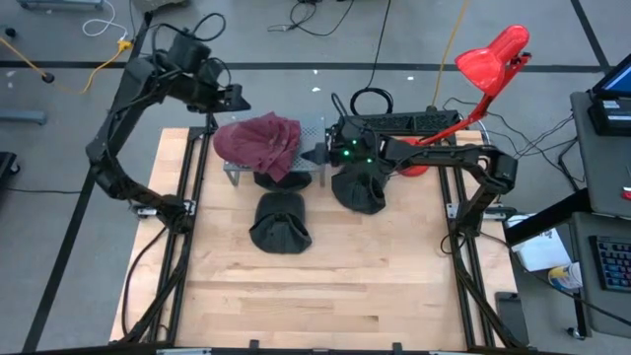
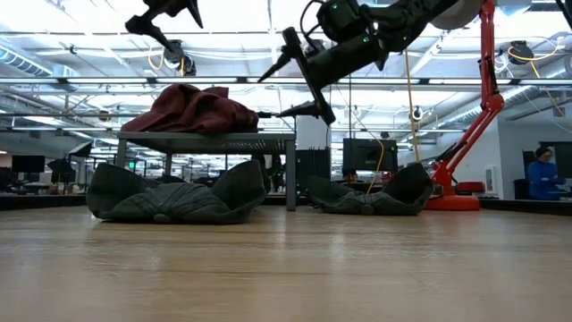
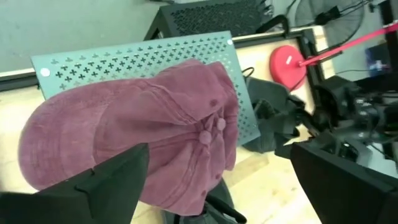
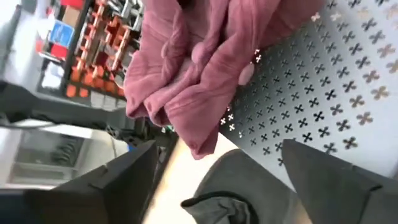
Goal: Pick & Place hat
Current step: Stack the red cap on top of the red cap on the shelf
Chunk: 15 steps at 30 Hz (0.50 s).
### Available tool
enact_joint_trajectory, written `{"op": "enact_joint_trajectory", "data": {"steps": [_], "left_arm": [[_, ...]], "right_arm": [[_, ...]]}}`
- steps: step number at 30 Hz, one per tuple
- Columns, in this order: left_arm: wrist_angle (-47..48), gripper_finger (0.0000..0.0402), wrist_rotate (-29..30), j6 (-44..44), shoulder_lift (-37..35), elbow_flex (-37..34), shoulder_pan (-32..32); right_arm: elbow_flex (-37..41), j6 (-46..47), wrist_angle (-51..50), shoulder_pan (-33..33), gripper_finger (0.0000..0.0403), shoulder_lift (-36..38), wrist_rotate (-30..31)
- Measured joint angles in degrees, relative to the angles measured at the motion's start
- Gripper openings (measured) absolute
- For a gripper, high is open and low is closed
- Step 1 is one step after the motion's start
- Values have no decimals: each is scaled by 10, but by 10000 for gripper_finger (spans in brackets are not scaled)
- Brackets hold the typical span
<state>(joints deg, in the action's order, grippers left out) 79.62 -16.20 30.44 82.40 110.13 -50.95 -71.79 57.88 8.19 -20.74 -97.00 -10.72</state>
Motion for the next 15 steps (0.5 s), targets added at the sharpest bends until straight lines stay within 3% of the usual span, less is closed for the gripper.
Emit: {"op": "enact_joint_trajectory", "data": {"steps": [4,7,15], "left_arm": [[4,397,-6,-11,-6,0,-21],[13,395,-20,-13,-7,0,-39],[77,395,-51,-15,16,0,-111]], "right_arm": [[0,59,39,0,371,0,2],[0,103,49,1,385,0,36],[0,162,81,4,391,0,124]]}}
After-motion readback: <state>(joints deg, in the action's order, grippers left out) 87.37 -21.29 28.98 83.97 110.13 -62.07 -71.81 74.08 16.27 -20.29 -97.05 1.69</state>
